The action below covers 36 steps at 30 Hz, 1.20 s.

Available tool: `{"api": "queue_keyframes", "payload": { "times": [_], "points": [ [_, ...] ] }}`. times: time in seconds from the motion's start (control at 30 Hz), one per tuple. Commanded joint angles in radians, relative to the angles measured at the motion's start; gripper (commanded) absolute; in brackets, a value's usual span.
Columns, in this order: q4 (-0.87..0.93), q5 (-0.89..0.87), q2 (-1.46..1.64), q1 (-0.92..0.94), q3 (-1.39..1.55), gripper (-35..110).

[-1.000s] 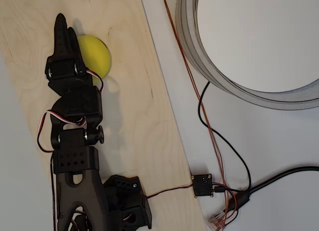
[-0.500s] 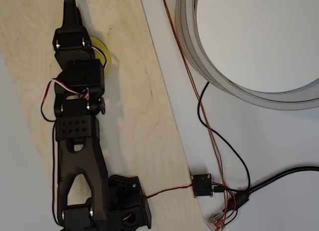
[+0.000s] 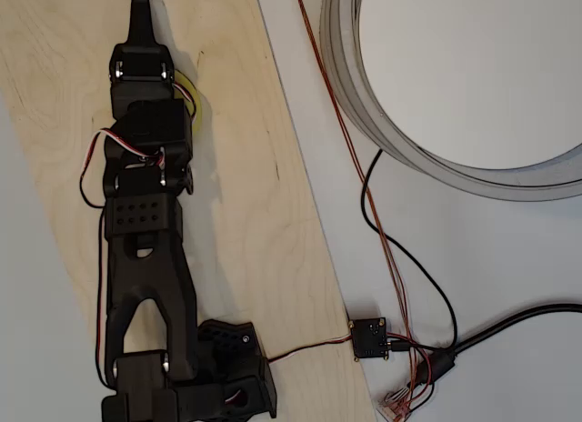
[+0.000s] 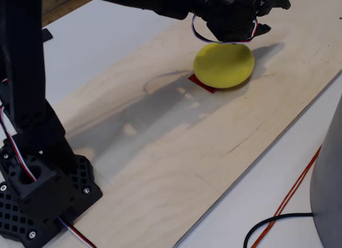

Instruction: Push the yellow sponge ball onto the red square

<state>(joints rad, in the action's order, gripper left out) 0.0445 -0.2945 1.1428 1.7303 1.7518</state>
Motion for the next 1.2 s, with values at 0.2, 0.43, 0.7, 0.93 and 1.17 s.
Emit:
{"api": "queue_keyframes", "payload": {
  "times": [0.2,0.43,0.7,0.93,1.17],
  "points": [
    [-0.002,-0.061,0.034,0.018,0.051,19],
    [-0.003,-0.086,0.058,0.017,0.091,19],
    [-0.003,-0.114,0.097,0.008,0.140,19],
    [-0.003,-0.132,0.126,0.002,0.179,19],
    [-0.003,-0.132,0.147,0.002,0.202,19]
  ]
}}
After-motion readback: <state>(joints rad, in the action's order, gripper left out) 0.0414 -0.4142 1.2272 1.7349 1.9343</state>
